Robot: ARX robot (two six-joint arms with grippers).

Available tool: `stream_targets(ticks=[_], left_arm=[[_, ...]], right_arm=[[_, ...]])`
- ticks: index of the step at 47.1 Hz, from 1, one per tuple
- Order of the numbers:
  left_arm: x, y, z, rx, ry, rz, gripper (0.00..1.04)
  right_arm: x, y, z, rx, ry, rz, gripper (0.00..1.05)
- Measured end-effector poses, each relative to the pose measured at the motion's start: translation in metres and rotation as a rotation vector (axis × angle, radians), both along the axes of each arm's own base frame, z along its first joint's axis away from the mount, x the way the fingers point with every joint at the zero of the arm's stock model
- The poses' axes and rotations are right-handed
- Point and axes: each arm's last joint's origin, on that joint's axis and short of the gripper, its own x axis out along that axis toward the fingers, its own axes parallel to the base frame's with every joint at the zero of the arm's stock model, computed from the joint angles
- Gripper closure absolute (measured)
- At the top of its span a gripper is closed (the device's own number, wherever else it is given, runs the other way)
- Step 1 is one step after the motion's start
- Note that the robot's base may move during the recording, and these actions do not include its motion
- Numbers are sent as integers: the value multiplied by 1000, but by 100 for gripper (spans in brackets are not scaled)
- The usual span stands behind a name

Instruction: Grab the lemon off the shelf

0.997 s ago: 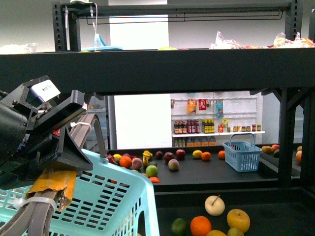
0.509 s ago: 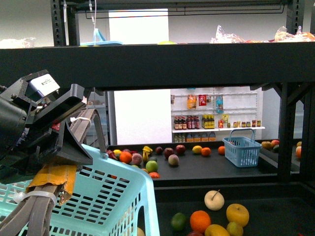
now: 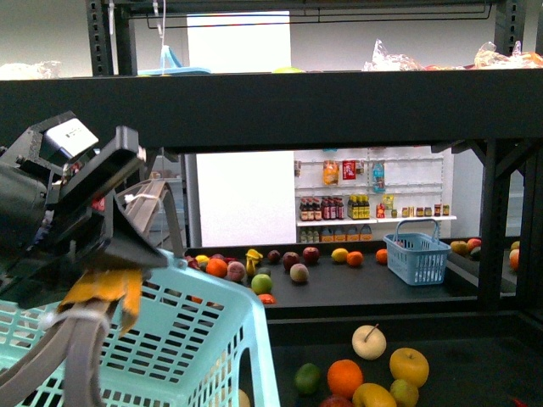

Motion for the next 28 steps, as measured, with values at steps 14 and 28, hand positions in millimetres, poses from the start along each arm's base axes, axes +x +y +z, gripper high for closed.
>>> stream_targets(ticks=[14,28], left_arm=[[7,9,7,-243,-111,96,90],[19,81,13,-309,-101,572,91]], right_arm=[[0,0,0,0,-1,0,12],[0,0,0,0,-1,0,8]])
